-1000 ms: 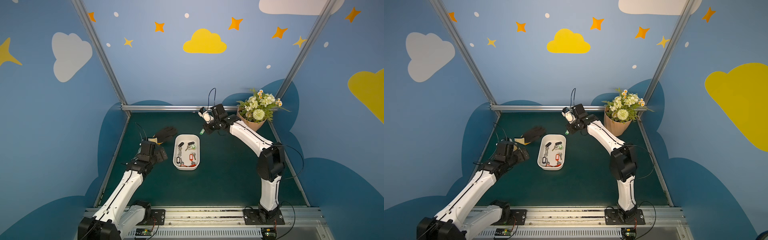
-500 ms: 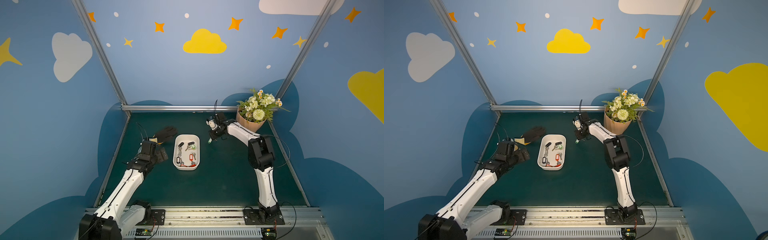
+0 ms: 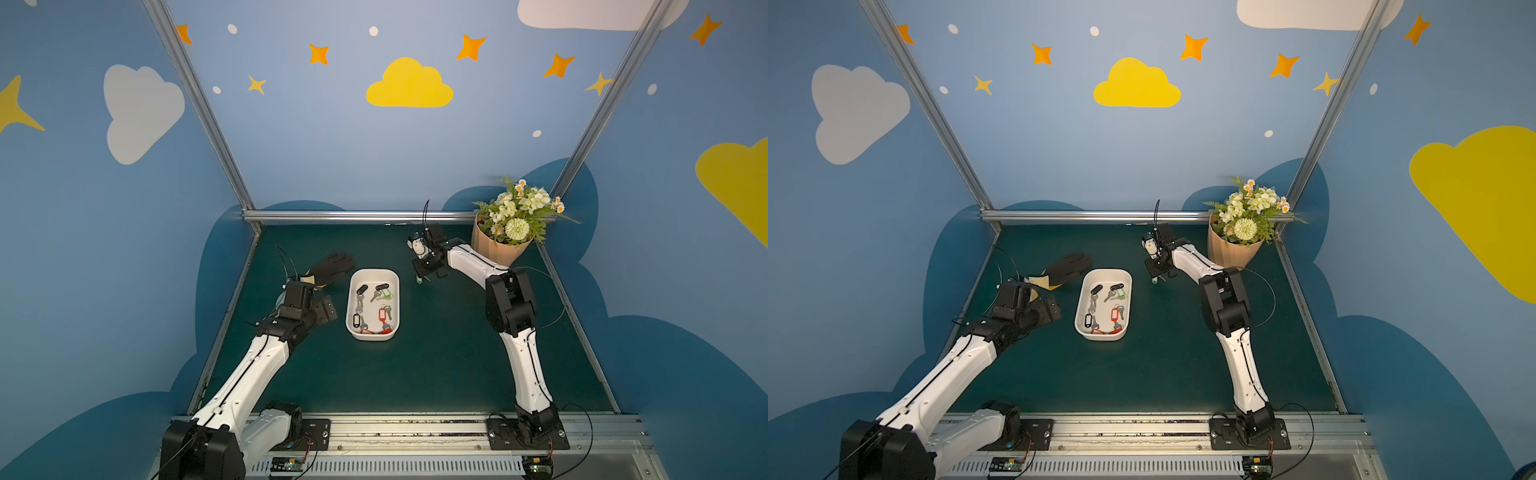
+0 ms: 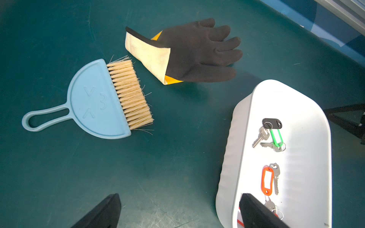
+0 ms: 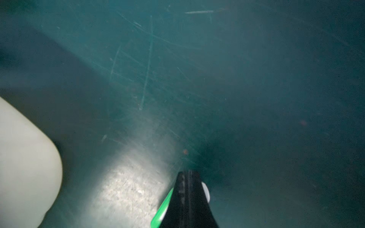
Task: Take the keys out of the storage box
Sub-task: Place the key at the center of the board.
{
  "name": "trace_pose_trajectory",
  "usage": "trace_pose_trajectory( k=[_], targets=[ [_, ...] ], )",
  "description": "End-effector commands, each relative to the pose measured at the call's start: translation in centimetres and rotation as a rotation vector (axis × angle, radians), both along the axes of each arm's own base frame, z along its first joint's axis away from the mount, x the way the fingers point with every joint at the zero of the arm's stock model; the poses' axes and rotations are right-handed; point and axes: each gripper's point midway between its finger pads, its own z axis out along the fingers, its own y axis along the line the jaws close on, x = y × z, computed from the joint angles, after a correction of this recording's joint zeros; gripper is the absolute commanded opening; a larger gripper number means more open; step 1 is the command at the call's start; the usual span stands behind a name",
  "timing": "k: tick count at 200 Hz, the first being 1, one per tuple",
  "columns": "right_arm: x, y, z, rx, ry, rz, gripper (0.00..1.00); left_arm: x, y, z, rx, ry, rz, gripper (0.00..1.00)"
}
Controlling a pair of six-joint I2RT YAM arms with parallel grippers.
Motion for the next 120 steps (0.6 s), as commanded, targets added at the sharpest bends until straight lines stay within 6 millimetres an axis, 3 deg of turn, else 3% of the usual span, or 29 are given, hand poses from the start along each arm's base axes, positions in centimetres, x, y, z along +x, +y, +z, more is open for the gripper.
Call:
trace_pose_trajectory(
  k=[1,26,56,120],
  targets=[
    [0.0,0.7,0.2,0.007,0.005,0.018,0.0,0.8,-0.3,1.5,-0.011,-0.034,-0.011,1.0],
    [-0.1,0.6,0.3,0.005,0.01,0.015,0.12,1.1,-0.6,1.9,-0.022,-0.038,-0.028,1.0],
    [-0.3,0.3,1.8,0.006,-0.007,0.011,0.26,1.5,-1.4,3.0,-0.042,-0.053,-0.068,1.0],
    [-1.7,0.1,9.2,0.09,-0.082,0.005,0.51,2.1,-2.6,5.2,-0.062,-0.08,-0.138,1.0]
  ],
)
